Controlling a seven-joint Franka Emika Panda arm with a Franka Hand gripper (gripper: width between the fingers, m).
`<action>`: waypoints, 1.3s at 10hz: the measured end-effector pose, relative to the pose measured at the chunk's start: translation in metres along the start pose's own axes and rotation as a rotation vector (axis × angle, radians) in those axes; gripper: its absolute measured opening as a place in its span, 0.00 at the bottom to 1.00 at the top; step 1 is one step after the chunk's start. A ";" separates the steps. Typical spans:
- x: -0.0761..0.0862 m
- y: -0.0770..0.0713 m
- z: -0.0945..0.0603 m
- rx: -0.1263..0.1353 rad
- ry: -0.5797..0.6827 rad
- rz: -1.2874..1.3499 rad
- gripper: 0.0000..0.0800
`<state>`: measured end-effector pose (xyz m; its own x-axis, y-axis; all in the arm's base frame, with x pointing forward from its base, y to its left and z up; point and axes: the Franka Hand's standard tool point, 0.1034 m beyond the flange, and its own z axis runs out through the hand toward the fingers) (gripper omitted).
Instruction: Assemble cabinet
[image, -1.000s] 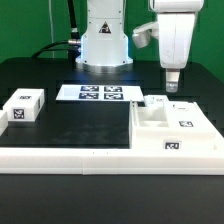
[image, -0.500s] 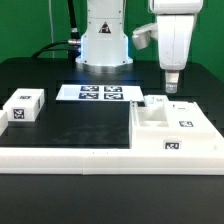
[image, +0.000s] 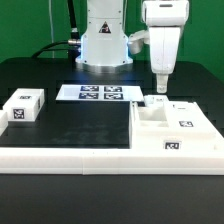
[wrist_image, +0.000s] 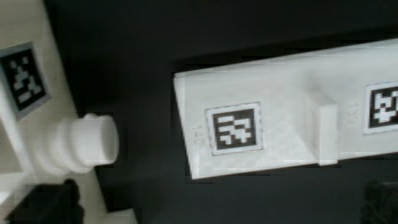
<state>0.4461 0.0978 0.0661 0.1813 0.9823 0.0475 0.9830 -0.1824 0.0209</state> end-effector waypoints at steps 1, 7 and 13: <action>0.000 0.000 0.000 -0.001 0.000 0.000 1.00; 0.002 -0.017 0.022 -0.026 0.046 -0.003 1.00; -0.005 -0.028 0.041 0.019 0.041 0.014 1.00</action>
Offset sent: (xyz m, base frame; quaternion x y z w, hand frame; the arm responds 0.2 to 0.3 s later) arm -0.0122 0.0041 -0.0164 -0.0296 0.0187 -0.0344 0.9988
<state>0.4185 0.1002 0.0244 0.1938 0.9770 0.0887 0.9809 -0.1946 0.0008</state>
